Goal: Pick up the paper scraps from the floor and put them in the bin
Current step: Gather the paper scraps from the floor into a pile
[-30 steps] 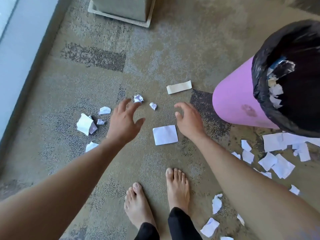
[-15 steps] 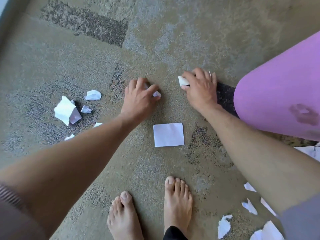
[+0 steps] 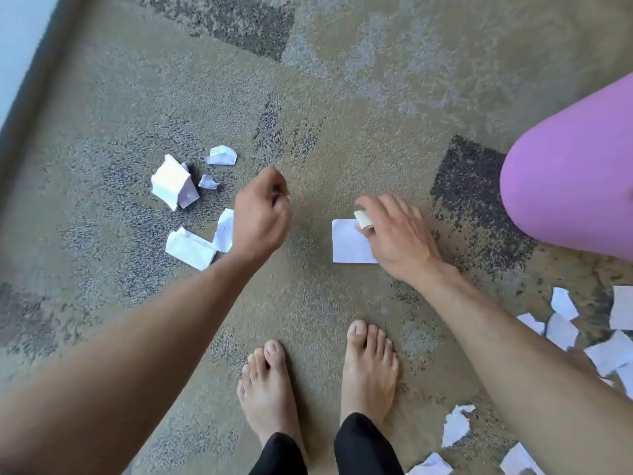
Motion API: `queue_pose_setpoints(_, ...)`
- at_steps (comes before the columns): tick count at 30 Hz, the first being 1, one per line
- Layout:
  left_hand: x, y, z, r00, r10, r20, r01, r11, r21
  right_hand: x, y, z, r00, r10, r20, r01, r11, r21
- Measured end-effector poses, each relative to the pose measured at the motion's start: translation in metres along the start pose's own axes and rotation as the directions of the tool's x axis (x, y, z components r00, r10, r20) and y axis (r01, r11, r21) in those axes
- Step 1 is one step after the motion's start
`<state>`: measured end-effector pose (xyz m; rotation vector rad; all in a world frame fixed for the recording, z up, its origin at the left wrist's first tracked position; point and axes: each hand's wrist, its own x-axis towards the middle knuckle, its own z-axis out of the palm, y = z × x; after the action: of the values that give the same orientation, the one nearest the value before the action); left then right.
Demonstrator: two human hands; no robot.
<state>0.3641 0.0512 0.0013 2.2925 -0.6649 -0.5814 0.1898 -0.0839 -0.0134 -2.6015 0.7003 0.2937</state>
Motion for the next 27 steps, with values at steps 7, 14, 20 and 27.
queue_pose_setpoints(7, -0.033, -0.07, -0.035, 0.957, -0.179, -0.226, 0.207, 0.972, 0.108, -0.011, -0.008, 0.011, 0.989, 0.003, 0.145, 0.021, 0.986, -0.165)
queue_pose_setpoints(14, -0.044, -0.097, -0.055, 0.859, -0.389, -0.334, 0.472, 0.853, 0.223, -0.003, -0.016, 0.008, 0.989, 0.029, 0.145, -0.001, 0.981, -0.193)
queue_pose_setpoints(20, -0.05, -0.113, -0.057, 0.886, -0.409, -0.219, 0.463, 0.815, 0.349, 0.005, -0.033, 0.002, 0.982, 0.05, 0.181, -0.029, 0.993, -0.114)
queue_pose_setpoints(27, -0.058, -0.115, -0.058, 0.926, -0.352, -0.14, 0.378, 0.854, 0.358, 0.024, -0.093, 0.008, 0.993, 0.022, 0.113, -0.034, 0.994, 0.101)
